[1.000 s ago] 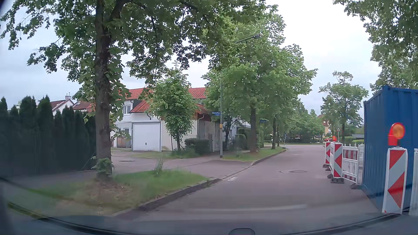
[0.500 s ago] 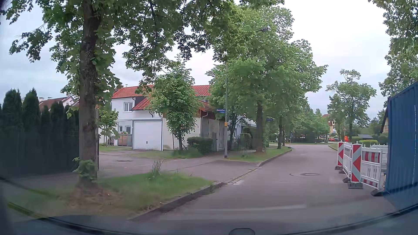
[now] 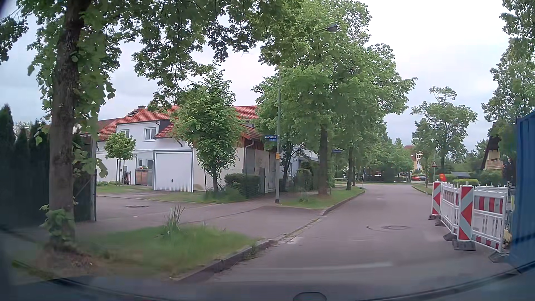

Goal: Follow the waypoints while adhering to traffic rules and regulations

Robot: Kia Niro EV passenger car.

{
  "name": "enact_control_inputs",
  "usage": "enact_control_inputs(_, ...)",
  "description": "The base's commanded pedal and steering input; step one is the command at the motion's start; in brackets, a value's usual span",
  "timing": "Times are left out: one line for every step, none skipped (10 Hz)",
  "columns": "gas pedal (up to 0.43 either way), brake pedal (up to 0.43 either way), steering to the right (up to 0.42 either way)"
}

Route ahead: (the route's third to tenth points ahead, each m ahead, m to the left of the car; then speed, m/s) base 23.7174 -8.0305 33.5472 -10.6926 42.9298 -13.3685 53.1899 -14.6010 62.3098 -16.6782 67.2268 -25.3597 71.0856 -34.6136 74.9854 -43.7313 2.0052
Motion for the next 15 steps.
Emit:
enact_control_inputs(0.008,0.000,0.232)
enact_control_inputs(0.008,0.000,0.233)
enact_control_inputs(0.008,0.000,0.231)
enact_control_inputs(0.008,0.000,0.231)
enact_control_inputs(0.008,0.000,0.231)
enact_control_inputs(0.020,0.000,0.231)
enact_control_inputs(0.020,0.000,0.228)
enact_control_inputs(0.020,0.000,0.220)
enact_control_inputs(0.020,0.000,0.213)
enact_control_inputs(0.008,0.000,0.207)
enact_control_inputs(0.008,0.000,0.201)
enact_control_inputs(0.008,0.000,0.199)
enact_control_inputs(0.008,0.000,0.191)
enact_control_inputs(0.008,0.000,0.180)
enact_control_inputs(0.020,0.000,0.170)
